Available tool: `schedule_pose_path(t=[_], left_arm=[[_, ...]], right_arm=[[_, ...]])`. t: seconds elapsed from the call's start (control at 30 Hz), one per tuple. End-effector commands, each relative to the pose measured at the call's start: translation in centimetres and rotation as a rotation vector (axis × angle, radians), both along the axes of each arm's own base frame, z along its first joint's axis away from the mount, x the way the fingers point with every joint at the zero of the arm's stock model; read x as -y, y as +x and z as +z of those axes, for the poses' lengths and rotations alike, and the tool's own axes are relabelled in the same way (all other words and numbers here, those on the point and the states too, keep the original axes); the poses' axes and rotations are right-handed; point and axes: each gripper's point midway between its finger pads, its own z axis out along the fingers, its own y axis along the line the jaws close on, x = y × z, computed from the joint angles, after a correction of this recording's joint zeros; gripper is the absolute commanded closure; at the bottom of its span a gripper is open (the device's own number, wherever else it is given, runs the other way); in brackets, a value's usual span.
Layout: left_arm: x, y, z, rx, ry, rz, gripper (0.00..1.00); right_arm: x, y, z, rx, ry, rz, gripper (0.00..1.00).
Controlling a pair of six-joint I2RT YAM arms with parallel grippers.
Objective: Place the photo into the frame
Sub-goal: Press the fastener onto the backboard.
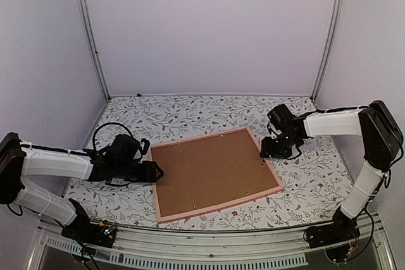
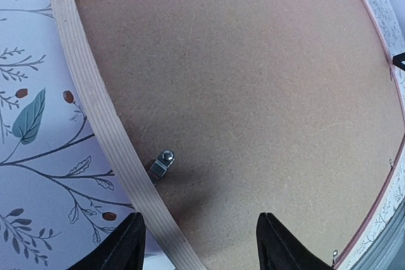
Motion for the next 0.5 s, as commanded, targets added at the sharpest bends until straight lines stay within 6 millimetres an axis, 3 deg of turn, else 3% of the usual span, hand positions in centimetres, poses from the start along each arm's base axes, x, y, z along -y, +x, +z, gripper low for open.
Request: schedule_pose_path(t=[0.0, 0.27, 0.47], left_arm=[[0.4, 0.2, 0.2, 0.011, 0.023, -0.02, 0.38], [0.5, 0.4, 0.1, 0.01, 0.031, -0.027, 0.38], [0.5, 0.4, 0.0, 0.007, 0.034, -0.027, 0.38]], right_arm=[[0.7, -0.4, 0.4, 0.009, 0.007, -0.015, 0.47], [0.7, -1.7, 0.3, -0.01, 0.035, 0.001, 0.54], [0.6, -1.5, 0.0, -0.008, 0.029, 0.005, 0.55]])
